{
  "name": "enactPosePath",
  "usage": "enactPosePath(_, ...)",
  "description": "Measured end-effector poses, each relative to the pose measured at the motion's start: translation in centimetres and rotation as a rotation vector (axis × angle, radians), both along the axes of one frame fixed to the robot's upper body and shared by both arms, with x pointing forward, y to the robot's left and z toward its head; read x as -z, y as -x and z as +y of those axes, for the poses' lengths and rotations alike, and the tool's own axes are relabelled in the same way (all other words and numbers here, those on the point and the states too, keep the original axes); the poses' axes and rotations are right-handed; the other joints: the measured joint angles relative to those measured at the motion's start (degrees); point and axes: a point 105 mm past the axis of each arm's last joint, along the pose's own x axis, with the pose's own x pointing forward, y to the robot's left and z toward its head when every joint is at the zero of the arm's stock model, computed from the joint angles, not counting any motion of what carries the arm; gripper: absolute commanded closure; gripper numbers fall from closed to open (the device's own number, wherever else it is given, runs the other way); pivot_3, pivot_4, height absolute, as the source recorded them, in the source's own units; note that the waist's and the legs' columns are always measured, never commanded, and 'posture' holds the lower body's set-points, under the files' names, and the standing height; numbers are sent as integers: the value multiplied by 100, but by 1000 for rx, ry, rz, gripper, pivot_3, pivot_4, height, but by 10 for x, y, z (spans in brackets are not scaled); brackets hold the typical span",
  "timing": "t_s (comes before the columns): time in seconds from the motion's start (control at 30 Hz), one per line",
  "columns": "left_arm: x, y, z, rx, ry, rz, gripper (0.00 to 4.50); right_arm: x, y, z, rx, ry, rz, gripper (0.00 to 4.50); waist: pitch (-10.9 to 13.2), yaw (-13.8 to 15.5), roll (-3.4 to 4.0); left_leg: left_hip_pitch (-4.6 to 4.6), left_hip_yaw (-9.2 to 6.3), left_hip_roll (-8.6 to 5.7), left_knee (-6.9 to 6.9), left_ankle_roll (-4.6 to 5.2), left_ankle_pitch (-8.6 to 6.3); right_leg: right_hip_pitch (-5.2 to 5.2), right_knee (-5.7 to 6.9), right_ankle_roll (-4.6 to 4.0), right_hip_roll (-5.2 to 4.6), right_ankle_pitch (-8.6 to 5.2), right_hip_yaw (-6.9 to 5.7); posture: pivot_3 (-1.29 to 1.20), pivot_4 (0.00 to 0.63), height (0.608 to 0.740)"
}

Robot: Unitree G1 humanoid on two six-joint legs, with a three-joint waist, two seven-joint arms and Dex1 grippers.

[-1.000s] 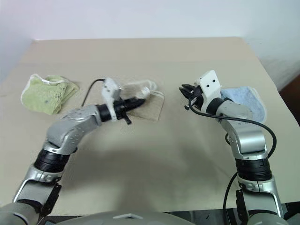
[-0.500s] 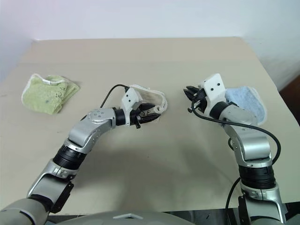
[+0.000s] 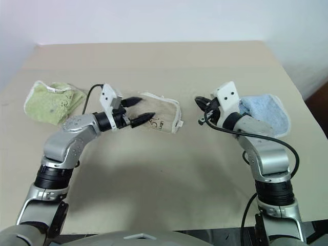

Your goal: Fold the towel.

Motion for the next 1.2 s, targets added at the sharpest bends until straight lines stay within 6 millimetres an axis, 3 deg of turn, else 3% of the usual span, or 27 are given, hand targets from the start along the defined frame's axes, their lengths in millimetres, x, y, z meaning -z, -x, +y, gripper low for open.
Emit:
enactPosePath(0.3,-13,-18,-20,3,-38,-69,3995,14,-17,49,-106,3,44,4500,0,-18,0,-1,0,-6,0,-4,2,-3,5,13,0,9,0,0,150,728)
enactPosePath(0.4,-4,-20,-26,49,-123,-73,3995,26,-25,64,-128,-15,90,4500,-4,-93,2,13,1,-6,-2,-5,3,8,13,13,1,9,0,0,150,728)
enactPosePath(0.53,58,-18,-23,74,-379,12,3995,77,-27,73,-126,16,251,4500,-4,-184,3,32,2,-8,-4,-2,2,22,43,12,0,8,3,0,150,728)
enactPosePath(0.67,65,-20,-22,77,-446,-19,3995,84,-29,74,-123,36,247,4500,-9,-198,5,97,2,-5,-6,-3,0,69,49,14,-5,3,6,0,150,728)
enactPosePath(0.77,64,-21,-20,59,-398,-3,3995,86,-26,73,-123,32,232,4500,-11,-209,6,105,0,-1,-5,-7,2,67,61,17,-7,2,8,0,150,728)
enactPosePath(0.9,51,-20,-17,30,-191,49,3995,77,-21,68,-125,22,190,4500,-8,-220,6,84,-1,-1,-4,-16,7,41,69,19,-7,1,10,0,150,728)
enactPosePath(1.03,11,-22,3,-37,-26,-27,3995,42,-20,48,-84,-25,92,4500,-7,-207,5,80,0,-4,-4,-16,7,41,64,19,-10,1,11,0,150,728)
enactPosePath(1.1,2,-20,18,-65,-49,-60,4026,26,-19,36,-51,-68,79,4139,-7,-207,5,82,0,-3,-6,-16,7,42,64,19,-9,1,10,0,150,728)
enactPosePath(1.2,12,-15,36,-89,-105,-39,4026,17,-14,24,-37,-167,159,3382,-7,-206,6,83,-1,-1,-7,-16,7,42,65,18,-9,1,10,0,150,728)
